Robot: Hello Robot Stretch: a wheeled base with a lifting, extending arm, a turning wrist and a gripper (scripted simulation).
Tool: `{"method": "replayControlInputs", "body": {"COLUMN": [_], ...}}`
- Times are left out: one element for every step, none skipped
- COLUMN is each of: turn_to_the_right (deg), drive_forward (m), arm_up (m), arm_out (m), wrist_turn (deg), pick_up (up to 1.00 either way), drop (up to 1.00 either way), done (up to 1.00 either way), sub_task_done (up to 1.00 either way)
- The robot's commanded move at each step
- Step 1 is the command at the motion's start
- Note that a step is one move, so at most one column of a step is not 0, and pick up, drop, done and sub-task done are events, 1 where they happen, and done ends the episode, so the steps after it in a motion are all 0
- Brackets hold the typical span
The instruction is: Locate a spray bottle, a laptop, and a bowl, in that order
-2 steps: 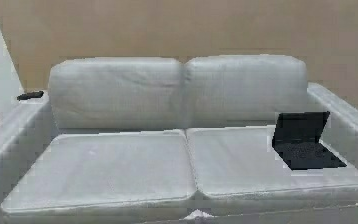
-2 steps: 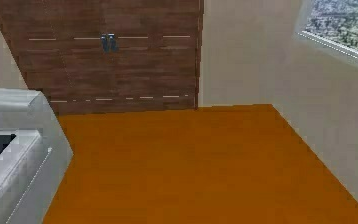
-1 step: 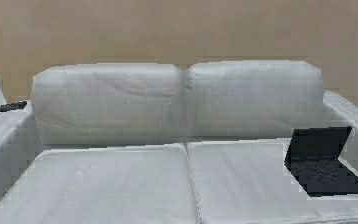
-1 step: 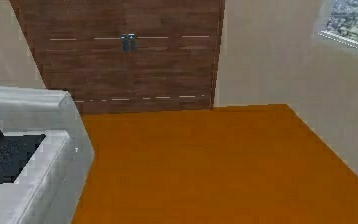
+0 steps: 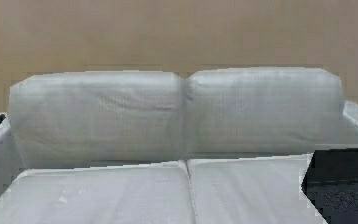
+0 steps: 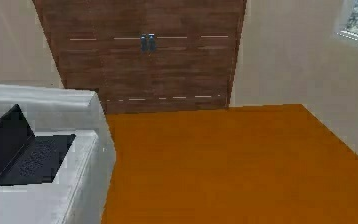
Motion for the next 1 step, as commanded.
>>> {"method": "replayControlInputs", "body": {"turn_to_the_right": [45.0], "drive_forward": [0.00], "arm_up": [0.00], "arm_out": [0.00], "wrist_turn": [0.0], "pick_up": [0.00], "drop": [0.00], "done": [0.00], "sub_task_done": [0.00]}}
